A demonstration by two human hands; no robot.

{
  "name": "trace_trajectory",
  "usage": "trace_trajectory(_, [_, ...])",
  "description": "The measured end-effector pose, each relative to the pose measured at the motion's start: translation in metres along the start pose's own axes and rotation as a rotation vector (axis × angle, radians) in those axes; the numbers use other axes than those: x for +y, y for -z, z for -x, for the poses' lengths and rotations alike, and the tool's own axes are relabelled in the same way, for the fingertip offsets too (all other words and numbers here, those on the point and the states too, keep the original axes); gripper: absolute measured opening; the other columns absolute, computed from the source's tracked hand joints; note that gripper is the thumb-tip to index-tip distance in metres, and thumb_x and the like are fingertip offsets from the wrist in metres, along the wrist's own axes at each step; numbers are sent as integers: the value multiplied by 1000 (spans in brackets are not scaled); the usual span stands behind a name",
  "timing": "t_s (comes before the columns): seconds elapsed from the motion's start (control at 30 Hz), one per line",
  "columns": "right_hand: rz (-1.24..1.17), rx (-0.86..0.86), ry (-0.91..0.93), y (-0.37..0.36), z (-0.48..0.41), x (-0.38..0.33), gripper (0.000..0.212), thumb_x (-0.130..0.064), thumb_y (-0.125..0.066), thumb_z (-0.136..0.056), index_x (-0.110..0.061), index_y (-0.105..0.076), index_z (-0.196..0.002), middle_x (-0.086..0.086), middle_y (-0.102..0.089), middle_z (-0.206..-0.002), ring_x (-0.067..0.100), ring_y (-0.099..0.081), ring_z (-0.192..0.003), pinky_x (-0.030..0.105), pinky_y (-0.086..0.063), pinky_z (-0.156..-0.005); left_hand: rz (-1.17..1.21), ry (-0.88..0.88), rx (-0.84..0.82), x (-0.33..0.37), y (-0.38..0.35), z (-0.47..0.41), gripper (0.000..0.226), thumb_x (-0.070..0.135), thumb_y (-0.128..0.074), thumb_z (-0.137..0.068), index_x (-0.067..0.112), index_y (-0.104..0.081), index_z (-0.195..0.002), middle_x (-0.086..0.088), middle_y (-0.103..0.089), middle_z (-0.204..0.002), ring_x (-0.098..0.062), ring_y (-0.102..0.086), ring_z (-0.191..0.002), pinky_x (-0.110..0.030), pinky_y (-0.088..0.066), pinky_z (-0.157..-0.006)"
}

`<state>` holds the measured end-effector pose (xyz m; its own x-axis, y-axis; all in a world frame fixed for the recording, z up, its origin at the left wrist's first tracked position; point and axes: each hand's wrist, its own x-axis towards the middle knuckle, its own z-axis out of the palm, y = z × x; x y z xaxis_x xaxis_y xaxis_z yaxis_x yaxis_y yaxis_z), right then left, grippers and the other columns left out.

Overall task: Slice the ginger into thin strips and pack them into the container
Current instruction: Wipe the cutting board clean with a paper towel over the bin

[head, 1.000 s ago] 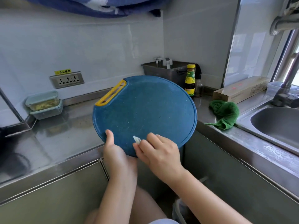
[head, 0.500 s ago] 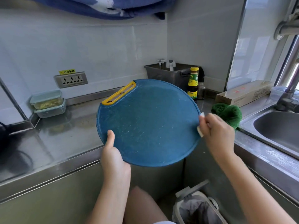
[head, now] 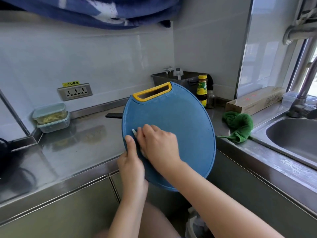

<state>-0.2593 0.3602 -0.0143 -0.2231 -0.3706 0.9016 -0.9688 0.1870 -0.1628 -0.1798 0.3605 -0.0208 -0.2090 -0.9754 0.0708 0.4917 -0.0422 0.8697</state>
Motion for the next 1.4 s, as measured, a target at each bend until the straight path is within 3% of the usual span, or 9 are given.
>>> trace_trajectory(0.17, [271, -246, -390, 21, -21, 97, 32, -29, -38, -101, -7, -60, -92, 16, -66, -92, 36, -65, -84, 35, -41, -62, -88, 28, -6, 3, 23, -13, 68, 85, -61, -50, 21, -51, -73, 2, -53, -89, -21, -53, -80, -42, -46, -78])
trace_trajectory(0.3, [117, -125, -725, 28, -7, 152, 41, -33, -33, -103, -6, -48, -76, 23, -63, -87, 42, -56, -85, 37, -28, -66, -143, -45, -51, 6, 29, -21, 76, 87, -65, -47, 24, -50, -88, 0, -42, -94, -21, -42, -85, -42, -37, -76])
trace_trajectory(0.4, [-3, -11, -662, 28, -8, 123, 45, -35, -37, -102, -8, -40, -66, 4, -42, -58, 35, -45, -67, 35, -23, -63, -187, -78, -75, 1, 26, -28, 75, 88, -62, -50, 25, -51, -89, -1, -46, -92, -21, -45, -84, -42, -38, -76])
trace_trajectory(0.6, [-138, 146, -40, 13, -15, 3, 39, -36, -48, -95, -15, -43, -62, -2, -42, -58, 14, -32, -48, 27, -25, -44, -238, -156, -211, 0, 13, -16, 48, 64, -57, -73, 18, -71, -72, 1, -66, -72, -17, -58, -74, -41, -47, -74])
trace_trajectory(0.73, [-21, 226, 22, 16, -36, 30, 27, -23, -49, -91, -13, -46, -67, 3, -48, -57, 20, -40, -41, 25, -26, -37, -327, -236, -240, 6, 16, -18, 65, 78, -56, -67, 14, -51, -64, 1, -42, -59, -13, -39, -60, -35, -33, -61])
trace_trajectory(0.87, [122, 156, -433, 34, -66, 109, 28, -18, -43, -98, -3, -54, -78, 20, -63, -77, 38, -60, -67, 35, -34, -56, -237, -244, -255, 14, 23, -23, 76, 84, -63, -55, 15, -54, -86, -4, -43, -86, -22, -40, -79, -40, -33, -71])
trace_trajectory(1.0, [48, 158, -755, 47, -63, 163, 40, -34, -32, -104, -8, -45, -76, 24, -63, -90, 41, -55, -87, 35, -23, -65, -292, -271, -261, 22, 23, -22, 76, 74, -62, -66, -1, -48, -64, 1, -38, -66, -16, -34, -64, -35, -30, -62])
trace_trajectory(1.27, [-115, 241, 88, 41, -32, 11, 38, -31, -49, -94, -16, -42, -60, 1, -43, -53, 16, -29, -43, 25, -25, -37, -371, -255, -286, 11, 4, -12, 71, 78, -53, -73, 7, -58, -65, -8, -54, -66, -17, -48, -65, -35, -37, -63])
trace_trajectory(1.4, [-62, 266, 62, 38, -46, 27, 37, -25, -48, -95, -12, -46, -60, 2, -45, -54, 16, -30, -41, 25, -24, -36, -428, -302, -323, 15, 2, -9, 73, 72, -50, -79, 4, -44, -54, -2, -36, -52, -15, -34, -53, -33, -27, -54])
